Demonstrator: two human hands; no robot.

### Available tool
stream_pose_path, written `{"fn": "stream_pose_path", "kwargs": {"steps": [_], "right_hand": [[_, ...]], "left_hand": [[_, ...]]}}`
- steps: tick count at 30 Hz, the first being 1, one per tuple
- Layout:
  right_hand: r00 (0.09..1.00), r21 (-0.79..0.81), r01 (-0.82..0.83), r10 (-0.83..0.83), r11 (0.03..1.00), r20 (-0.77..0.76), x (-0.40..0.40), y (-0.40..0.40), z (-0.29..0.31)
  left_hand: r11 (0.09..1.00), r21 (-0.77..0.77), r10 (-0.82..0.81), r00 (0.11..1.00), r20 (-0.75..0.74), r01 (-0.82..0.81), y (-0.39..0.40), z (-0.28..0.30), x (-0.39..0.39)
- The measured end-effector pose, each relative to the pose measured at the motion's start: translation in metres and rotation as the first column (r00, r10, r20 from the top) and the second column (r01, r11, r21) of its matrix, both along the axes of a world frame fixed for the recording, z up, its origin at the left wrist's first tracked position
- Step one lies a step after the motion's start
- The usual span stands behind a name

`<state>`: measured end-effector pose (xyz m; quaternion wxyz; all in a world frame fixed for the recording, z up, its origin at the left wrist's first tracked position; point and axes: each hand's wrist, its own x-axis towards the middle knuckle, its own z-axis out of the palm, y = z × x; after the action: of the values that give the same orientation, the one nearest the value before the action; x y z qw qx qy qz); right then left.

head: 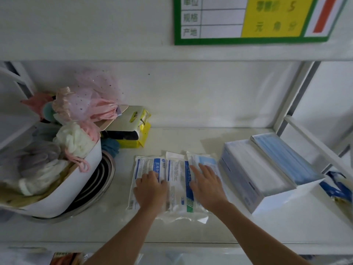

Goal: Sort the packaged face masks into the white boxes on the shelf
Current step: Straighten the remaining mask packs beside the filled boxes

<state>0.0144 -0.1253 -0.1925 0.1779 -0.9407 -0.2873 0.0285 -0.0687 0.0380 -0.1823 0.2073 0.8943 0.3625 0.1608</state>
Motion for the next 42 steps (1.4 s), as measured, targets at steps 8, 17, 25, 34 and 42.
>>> {"fn": "stream_pose_path", "kwargs": {"steps": [8, 17, 25, 34, 42], "right_hand": [[0.995, -0.166, 0.057, -0.069, 0.985, -0.069, -0.002, 0.004, -0.011], [0.922, 0.032, 0.368, -0.36, 0.929, -0.142, 0.013, 0.002, 0.04], [0.707, 0.621, 0.615, 0.009, 0.487, -0.707, 0.014, -0.019, 0.105], [0.88, 0.644, 0.475, -0.308, 0.6, -0.362, 0.019, -0.023, 0.098], [0.976, -0.096, -0.011, -0.01, 0.995, -0.216, 0.034, 0.005, 0.113]], "left_hand": [[0.994, -0.011, -0.111, 0.964, -0.24, 0.112, 0.015, -0.013, -0.01], [0.986, -0.062, -0.148, 0.985, 0.084, 0.153, -0.009, 0.018, 0.012], [0.515, -0.78, -0.186, 0.934, 0.305, 0.357, -0.038, 0.061, 0.036], [0.679, -0.632, -0.278, 0.928, 0.249, 0.373, -0.02, 0.064, 0.035], [0.724, 0.361, -0.628, 0.778, -0.007, 0.588, -0.022, 0.086, 0.058]]}}
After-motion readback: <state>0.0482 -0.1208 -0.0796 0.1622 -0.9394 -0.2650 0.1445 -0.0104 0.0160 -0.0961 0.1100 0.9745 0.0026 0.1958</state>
